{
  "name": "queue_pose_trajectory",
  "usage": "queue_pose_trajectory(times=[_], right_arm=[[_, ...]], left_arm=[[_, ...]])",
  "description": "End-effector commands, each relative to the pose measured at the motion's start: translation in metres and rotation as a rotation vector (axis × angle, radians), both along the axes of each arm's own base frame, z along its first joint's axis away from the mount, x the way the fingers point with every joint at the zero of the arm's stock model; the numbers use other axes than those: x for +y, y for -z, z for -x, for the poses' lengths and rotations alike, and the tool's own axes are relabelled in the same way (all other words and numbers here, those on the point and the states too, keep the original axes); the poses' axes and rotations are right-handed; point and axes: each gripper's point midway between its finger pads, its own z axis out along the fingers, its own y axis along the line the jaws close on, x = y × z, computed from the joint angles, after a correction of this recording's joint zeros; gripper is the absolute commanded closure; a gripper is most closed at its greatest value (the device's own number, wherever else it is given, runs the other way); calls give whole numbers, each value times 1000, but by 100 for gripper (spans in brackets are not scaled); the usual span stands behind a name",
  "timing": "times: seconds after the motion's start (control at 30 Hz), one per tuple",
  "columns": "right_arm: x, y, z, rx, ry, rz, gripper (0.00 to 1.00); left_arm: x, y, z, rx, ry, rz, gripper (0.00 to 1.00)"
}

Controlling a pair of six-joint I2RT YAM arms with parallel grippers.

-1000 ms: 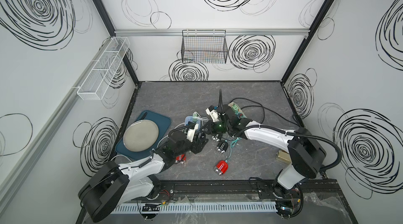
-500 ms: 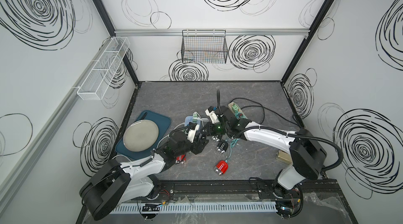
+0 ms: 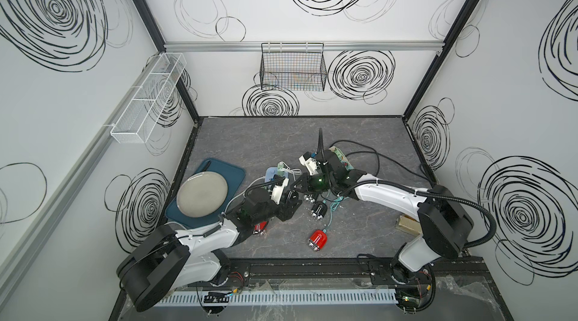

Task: Unplug the electric shaver
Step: Remove the charging cable from the electric shaver.

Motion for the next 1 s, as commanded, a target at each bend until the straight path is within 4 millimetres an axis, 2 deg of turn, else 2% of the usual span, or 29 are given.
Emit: queue_pose_trajectory(times=[0.0,0.2,0.3,0.47,0.63,0.83,0.97], right_arm=[[-14,-44,-43,-176,146,-15,100],[-27,-47,-49,-316,225,120,100],[-29,-56,-49,-340,236,76,100],[-25,-71,-47,-280,191,-75,100],[-23,-76,-46,-231,160,-136,100],[-34,-65,-54,-307,221,31,100],[-43,-66,-59,-354,270,85,100]], left_arm=[[17,51,20,143,-3,-132,67],[18,53,21,151,-4,-133,68],[18,54,22,149,-5,-131,68],[18,55,23,147,-5,-137,68],[19,57,25,151,-4,-140,68],[18,57,25,152,-4,-137,69],[18,59,26,159,-2,-142,69]])
